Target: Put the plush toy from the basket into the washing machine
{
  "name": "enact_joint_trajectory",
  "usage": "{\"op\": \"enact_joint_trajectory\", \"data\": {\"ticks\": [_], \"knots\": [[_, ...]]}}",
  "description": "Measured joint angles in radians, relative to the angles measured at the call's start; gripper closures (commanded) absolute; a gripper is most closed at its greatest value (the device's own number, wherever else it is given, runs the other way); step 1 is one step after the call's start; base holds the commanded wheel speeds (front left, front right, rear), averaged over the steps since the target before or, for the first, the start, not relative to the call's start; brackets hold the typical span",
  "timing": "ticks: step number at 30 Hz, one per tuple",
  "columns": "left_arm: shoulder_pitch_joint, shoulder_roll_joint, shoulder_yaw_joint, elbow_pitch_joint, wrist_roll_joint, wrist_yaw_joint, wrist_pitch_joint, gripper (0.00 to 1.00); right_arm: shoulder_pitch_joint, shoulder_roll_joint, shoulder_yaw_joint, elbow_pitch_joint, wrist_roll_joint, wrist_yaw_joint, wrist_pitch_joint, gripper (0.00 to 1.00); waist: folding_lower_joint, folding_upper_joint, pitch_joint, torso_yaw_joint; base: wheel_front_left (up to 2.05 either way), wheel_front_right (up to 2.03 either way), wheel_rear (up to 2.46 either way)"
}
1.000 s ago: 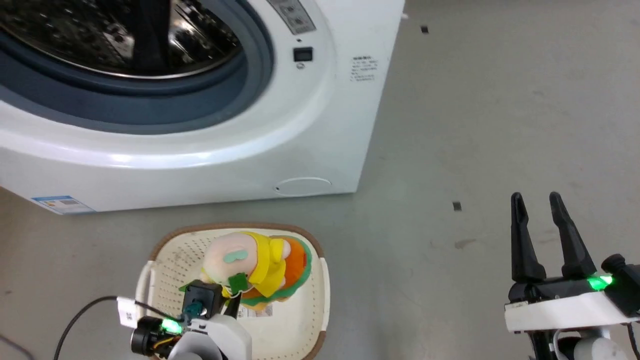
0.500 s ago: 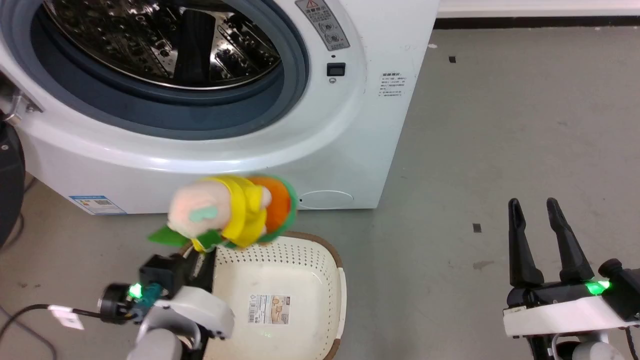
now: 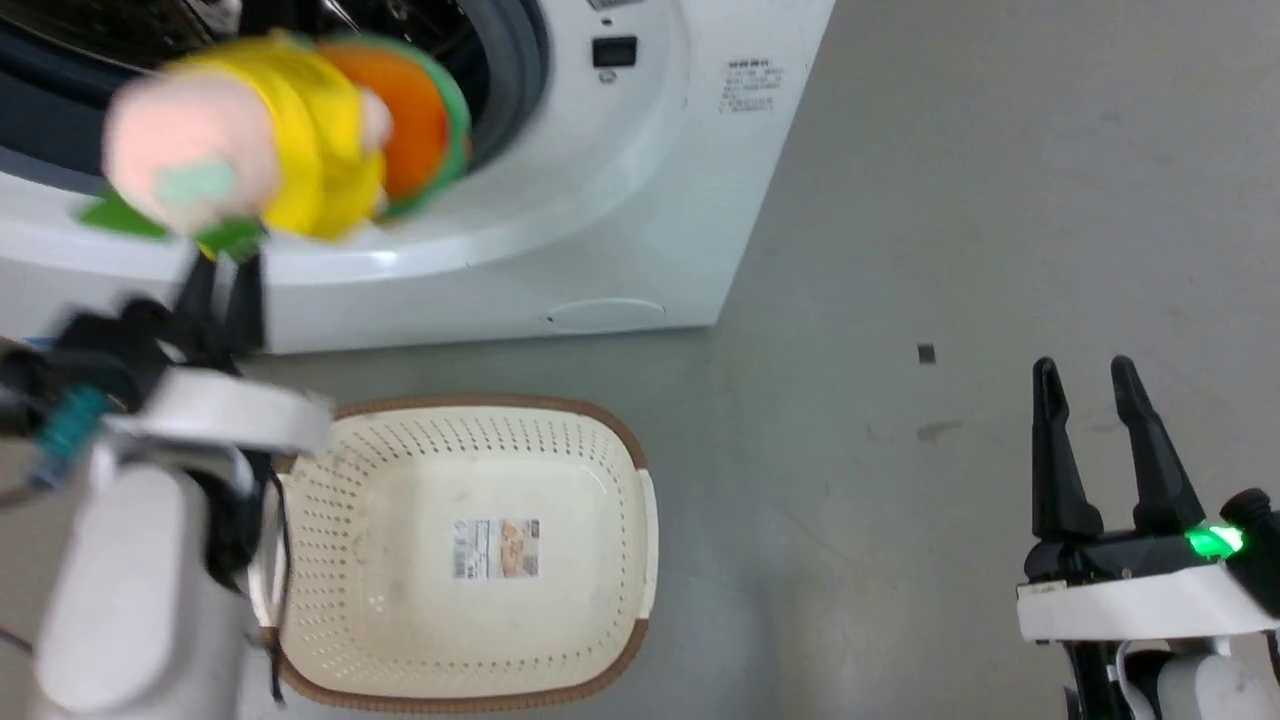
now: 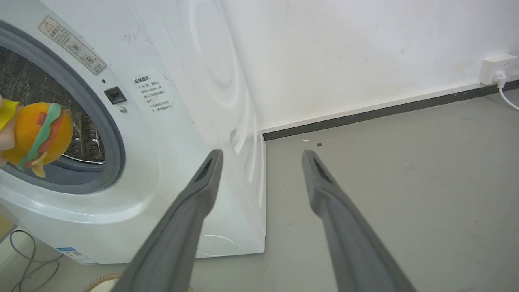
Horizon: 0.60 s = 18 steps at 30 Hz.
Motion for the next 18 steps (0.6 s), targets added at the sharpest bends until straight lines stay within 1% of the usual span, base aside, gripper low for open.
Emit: {"op": "enact_joint_trajectory", "data": {"ticks": [2, 7, 11, 16, 18], "knots": [[-0.074, 0.033, 0.028, 0.001, -0.020, -0.004, 0.033, 1.00, -0.015, 0.000, -0.001, -0.007, 0.003, 0.000, 0.000, 0.00, 0.0000, 0.0000, 0.035, -0.011, 0.00, 0.00, 0.00], [-0.256, 0.151, 0.067, 0.026, -0.044, -0.029, 0.153, 1.00, -0.045, 0.000, 0.003, -0.014, 0.018, 0.000, 0.000, 0.00, 0.0001, 0.0000, 0.125, -0.043, 0.00, 0.00, 0.00], [-0.391, 0.226, 0.062, 0.087, -0.050, -0.044, 0.267, 1.00, -0.068, 0.000, 0.003, -0.016, 0.037, 0.000, 0.000, 0.00, 0.0001, 0.0000, 0.193, -0.074, 0.00, 0.00, 0.00], [-0.557, 0.325, 0.039, 0.189, -0.029, -0.055, 0.379, 1.00, -0.091, 0.000, 0.013, -0.016, 0.070, 0.000, 0.000, 0.00, 0.0001, 0.0000, 0.264, -0.117, 0.00, 0.00, 0.00], [-0.631, 0.355, 0.026, 0.240, -0.026, -0.059, 0.421, 1.00, -0.102, 0.000, 0.018, -0.017, 0.081, 0.000, 0.000, 0.00, 0.0001, 0.0000, 0.291, -0.134, 0.00, 0.00, 0.00]]}}
